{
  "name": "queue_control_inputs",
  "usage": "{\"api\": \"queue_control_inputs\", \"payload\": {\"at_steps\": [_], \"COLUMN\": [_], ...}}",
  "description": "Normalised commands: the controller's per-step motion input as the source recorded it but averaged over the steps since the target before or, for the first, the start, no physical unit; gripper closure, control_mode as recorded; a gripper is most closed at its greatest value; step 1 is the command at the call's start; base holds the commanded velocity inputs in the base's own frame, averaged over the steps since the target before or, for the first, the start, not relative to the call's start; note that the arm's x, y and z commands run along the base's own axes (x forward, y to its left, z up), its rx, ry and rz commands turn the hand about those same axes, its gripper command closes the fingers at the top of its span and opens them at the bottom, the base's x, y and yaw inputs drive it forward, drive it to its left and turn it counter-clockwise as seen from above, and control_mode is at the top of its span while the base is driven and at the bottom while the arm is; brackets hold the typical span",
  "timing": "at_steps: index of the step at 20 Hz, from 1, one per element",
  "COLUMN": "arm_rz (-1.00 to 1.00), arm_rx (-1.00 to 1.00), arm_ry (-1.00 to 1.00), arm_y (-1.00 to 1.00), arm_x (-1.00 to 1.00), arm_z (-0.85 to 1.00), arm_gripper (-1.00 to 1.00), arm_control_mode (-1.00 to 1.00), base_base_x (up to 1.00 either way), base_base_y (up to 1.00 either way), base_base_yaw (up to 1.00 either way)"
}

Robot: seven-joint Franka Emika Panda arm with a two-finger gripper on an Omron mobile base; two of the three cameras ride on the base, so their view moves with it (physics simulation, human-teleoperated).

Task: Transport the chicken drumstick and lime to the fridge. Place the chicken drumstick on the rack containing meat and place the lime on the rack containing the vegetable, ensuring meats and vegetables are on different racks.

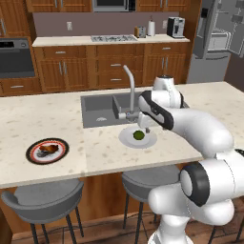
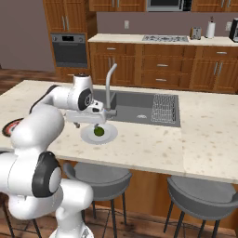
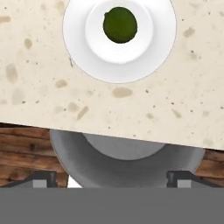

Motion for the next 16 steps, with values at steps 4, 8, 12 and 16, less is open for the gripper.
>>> {"api": "queue_control_inputs", "payload": {"at_steps": [4, 8, 12, 16], "arm_rz": [0.03, 0.03, 0.02, 0.03], "arm_rx": [0.0, 0.0, 0.0, 0.0], "arm_ry": [0.07, 0.06, 0.05, 0.06], "arm_y": [0.02, 0.08, 0.03, 0.0], "arm_x": [0.47, 0.46, 0.46, 0.47], "arm_z": [-0.35, -0.37, -0.39, -0.34], "arm_gripper": [-1.0, -1.0, -1.0, -1.0], "arm_control_mode": [-1.0, -1.0, -1.0, -1.0], "base_base_x": [0.0, 0.0, 0.0, 0.0], "base_base_y": [0.0, 0.0, 0.0, 0.0], "base_base_yaw": [0.0, 0.0, 0.0, 0.0]}}
